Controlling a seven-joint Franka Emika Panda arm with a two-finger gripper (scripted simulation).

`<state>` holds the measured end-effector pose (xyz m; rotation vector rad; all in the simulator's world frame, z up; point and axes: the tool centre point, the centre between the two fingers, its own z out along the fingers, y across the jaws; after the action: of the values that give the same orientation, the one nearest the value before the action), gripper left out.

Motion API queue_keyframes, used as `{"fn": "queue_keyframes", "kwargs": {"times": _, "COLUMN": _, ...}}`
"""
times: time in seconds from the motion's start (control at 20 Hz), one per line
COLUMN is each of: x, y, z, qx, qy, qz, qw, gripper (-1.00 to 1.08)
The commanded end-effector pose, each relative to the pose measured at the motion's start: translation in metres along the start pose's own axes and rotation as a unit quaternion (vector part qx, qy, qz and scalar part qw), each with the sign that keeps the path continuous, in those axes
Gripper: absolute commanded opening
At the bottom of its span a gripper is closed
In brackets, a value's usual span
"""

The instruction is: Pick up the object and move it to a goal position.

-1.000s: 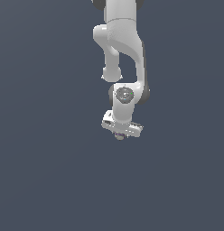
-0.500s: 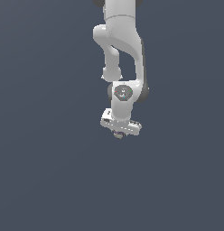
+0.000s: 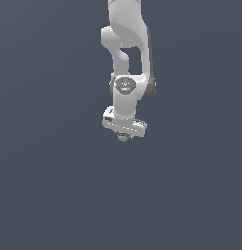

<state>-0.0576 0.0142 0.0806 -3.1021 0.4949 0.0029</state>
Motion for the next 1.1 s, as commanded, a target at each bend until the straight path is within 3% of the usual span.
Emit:
{"fn": "queue_keyframes", "kwargs": {"times": 0.0, "x": -0.007, "y": 0.013, "z": -0.015, "qx": 0.001, "qy": 0.001, "qz": 0.0, "qw": 1.0, "gripper": -1.0}}
{"fn": "queue_keyframes", "kwargs": {"times": 0.55, "x": -0.041, "y": 0.073, "z": -0.08, "qx": 0.001, "qy": 0.001, "qz": 0.0, "qw": 1.0, "gripper": -1.0}}
{"fn": "queue_keyframes", "kwargs": {"times": 1.05, "x": -0.055, "y": 0.101, "z": -0.111, "qx": 0.001, "qy": 0.001, "qz": 0.0, "qw": 1.0, "gripper": -1.0}}
